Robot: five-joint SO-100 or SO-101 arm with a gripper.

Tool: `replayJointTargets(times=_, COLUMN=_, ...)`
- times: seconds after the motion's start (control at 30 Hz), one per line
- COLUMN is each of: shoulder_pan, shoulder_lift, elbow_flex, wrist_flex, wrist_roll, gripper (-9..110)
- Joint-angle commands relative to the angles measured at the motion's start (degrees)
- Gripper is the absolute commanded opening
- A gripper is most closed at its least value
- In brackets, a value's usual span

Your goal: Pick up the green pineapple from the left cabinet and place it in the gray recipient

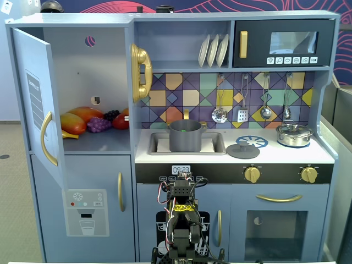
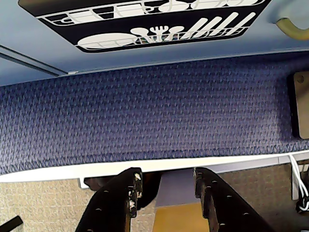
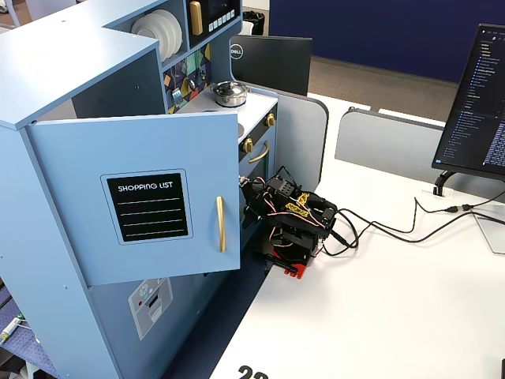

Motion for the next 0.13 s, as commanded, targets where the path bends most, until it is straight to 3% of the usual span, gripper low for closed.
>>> replayJointTargets(times=0.0, shoulder_pan=0.8, shoulder_lift=-0.4, elbow_flex=1.1, wrist_flex=9.3, wrist_roll=2.1, gripper=5)
replayJointTargets(times=0.1, shoulder_pan=0.8, shoulder_lift=-0.4, elbow_flex=1.1, wrist_flex=9.3, wrist_roll=2.1, gripper=5)
